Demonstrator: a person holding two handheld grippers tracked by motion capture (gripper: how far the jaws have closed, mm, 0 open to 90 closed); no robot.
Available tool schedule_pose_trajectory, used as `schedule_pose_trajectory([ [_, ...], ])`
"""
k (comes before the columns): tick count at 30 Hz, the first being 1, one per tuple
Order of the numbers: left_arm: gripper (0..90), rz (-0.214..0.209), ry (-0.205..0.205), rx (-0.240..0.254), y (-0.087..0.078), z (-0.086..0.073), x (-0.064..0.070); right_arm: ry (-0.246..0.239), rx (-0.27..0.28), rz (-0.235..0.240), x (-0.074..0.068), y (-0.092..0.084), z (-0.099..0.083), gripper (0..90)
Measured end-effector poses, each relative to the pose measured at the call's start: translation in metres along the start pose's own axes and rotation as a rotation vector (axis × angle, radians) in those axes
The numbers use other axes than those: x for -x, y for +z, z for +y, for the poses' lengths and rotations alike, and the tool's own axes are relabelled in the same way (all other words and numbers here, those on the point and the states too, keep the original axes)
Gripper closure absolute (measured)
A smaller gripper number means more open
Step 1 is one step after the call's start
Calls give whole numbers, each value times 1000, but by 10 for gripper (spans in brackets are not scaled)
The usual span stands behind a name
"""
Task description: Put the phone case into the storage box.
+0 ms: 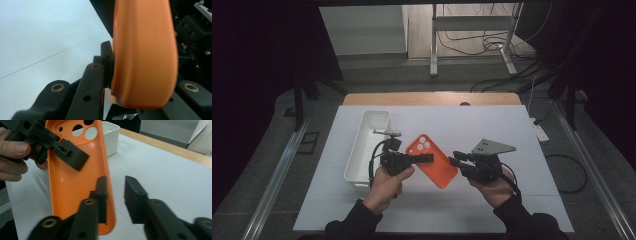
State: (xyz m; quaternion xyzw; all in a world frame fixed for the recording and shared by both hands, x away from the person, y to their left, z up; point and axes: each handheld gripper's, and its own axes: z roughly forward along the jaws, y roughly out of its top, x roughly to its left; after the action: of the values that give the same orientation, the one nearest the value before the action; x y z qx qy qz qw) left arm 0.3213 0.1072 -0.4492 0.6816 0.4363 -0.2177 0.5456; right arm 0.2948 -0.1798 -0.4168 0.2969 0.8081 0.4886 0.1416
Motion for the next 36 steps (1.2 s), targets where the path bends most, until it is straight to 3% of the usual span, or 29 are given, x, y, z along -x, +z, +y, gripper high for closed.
schedule_pose_trajectory([
  [8, 837, 63, 69, -29, -4, 1, 0, 33, -82, 8, 12, 3, -3, 316],
  [15, 835, 83, 119, -69, -7, 1, -2, 93, -102, 73, 18, 3, -4, 163],
  [17, 834, 92, 138, -82, -7, 1, -2, 108, -123, 81, 19, 4, -5, 81],
  [21, 833, 103, 177, -101, -8, 1, -1, 94, -128, 93, 15, 5, -7, 6],
  [30, 832, 99, 249, -135, -10, 0, 0, 28, -156, 113, 10, 6, -17, 0],
  [36, 831, 95, 303, -167, -9, 0, 3, 24, -161, 130, 10, 7, -20, 0],
])
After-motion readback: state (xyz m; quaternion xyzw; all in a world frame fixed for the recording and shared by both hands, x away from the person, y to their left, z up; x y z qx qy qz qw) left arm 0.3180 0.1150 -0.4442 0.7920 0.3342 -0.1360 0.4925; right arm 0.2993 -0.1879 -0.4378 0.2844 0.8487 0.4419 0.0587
